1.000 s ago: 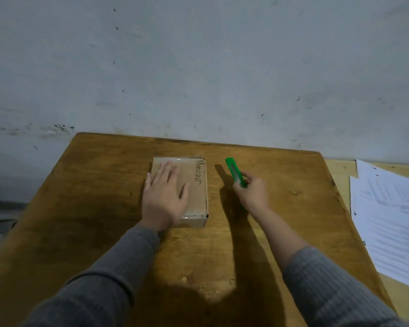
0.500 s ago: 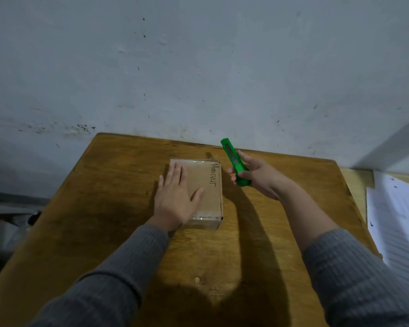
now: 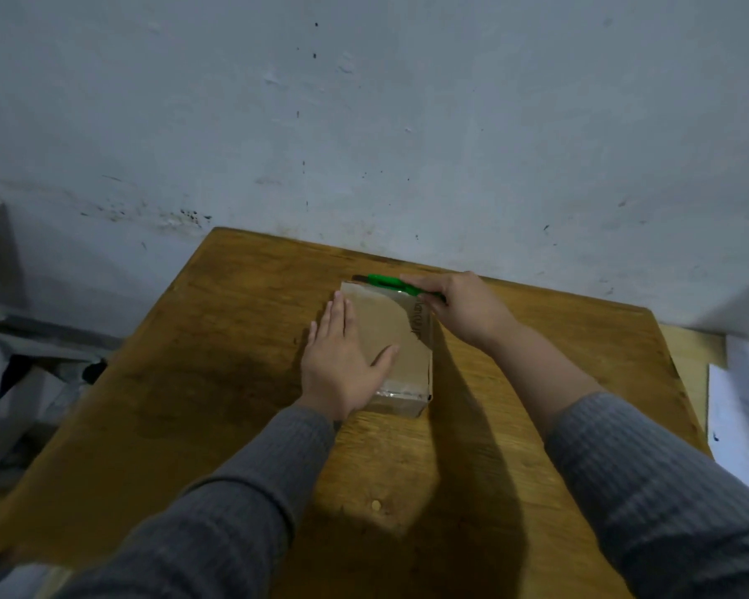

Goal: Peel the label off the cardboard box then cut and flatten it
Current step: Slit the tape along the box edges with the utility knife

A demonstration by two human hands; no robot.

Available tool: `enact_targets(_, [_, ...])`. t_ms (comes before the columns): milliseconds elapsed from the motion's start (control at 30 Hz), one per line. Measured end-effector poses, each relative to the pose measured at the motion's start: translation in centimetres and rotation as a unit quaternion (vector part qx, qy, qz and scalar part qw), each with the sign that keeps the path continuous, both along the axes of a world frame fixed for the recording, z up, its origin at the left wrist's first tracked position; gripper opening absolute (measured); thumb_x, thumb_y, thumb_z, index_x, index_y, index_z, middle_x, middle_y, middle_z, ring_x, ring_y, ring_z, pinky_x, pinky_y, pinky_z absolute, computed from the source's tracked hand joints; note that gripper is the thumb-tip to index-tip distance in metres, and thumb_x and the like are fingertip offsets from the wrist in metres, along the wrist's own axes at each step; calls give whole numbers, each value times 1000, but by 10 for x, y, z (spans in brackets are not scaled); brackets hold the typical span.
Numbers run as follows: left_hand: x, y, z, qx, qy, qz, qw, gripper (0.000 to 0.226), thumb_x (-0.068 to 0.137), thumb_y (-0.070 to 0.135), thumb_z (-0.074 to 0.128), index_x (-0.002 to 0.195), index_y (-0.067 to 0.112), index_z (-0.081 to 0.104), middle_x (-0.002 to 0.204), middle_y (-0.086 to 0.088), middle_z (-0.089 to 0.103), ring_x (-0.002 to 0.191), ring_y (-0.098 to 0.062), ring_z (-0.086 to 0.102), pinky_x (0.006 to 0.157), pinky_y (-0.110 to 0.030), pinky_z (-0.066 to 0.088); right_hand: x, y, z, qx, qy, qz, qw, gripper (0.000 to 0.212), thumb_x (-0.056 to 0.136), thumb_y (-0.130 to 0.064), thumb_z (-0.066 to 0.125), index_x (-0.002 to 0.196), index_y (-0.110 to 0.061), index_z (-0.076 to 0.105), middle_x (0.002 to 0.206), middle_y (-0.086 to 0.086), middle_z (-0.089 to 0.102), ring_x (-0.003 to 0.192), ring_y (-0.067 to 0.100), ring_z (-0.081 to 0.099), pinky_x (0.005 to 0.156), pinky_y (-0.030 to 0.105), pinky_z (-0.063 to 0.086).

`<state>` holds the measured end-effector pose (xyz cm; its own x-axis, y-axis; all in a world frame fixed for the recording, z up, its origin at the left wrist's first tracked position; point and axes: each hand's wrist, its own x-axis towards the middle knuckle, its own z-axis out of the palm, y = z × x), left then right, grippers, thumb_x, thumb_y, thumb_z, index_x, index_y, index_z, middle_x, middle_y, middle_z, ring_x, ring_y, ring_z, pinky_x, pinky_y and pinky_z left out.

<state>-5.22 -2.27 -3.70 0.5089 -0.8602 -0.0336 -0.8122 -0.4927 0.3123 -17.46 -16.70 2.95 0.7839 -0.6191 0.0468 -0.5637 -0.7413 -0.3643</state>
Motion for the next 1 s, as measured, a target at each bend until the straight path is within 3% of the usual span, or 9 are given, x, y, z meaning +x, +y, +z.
enact_targets(167, [-1,1,2,8,-8,1,1000,101,84,77,22,151,7,-6,160,-8,-12,147,-19,-7,120,-41,0,9,-4,2,-21,12,26,999,40,96,-18,48,132,-34,52,125,3,65,102,22,64,68,27,46])
enact_targets(367, [-1,-1,0,11,-3,5,1000,104,81,80,21,151,8,-7,160,-7,-12,147,-18,-9,120,-42,-2,13,-10,7,-60,48,51,996,40,97,-21,45,134,-35,50,113,8,70,83,22,63,60,26,37])
enact_targets(533, [-1,0,1,20,-10,2,1000,106,80,81,20,151,6,-7,160,-9,-13,147,-19,-10,119,-44,-1,16,-18,15,-56,67,57,995,39,97,-23,46,133,-38,50,105,7,71,71,16,57,57,30,43])
enact_targets(600, [-1,-1,1,18,-9,1,1000,106,80,81,20,151,6,-6,160,-9,-13,147,-19,-10,119,-44,-1,16,-21,14,-48,69,51,995,38,97,-24,46,132,-37,51,103,6,71,62,12,53,51,27,38])
enact_targets(733, [0,-1,-1,11,-10,2,1000,106,80,81,22,151,6,-5,160,-8,-12,147,-19,-9,119,-43,-2,15,-25,10,-39,65,54,996,37,97,-26,47,132,-39,50,113,4,70,80,16,60,60,29,43])
enact_targets(867, [-1,-1,-3,-6,-11,3,1000,106,81,80,24,151,6,-3,160,-9,-9,147,-18,-7,119,-41,-3,19,-25,7,-52,66,62,995,38,97,-27,46,133,-39,49,111,4,70,72,12,53,58,28,40])
enact_targets(1000, [-1,0,-5,-18,-15,6,1000,105,81,79,26,152,6,-2,161,-9,-7,147,-18,-5,119,-40,-4,23,-27,5,-65,69,65,993,39,97,-26,45,134,-40,48,106,3,71,76,17,60,61,32,49])
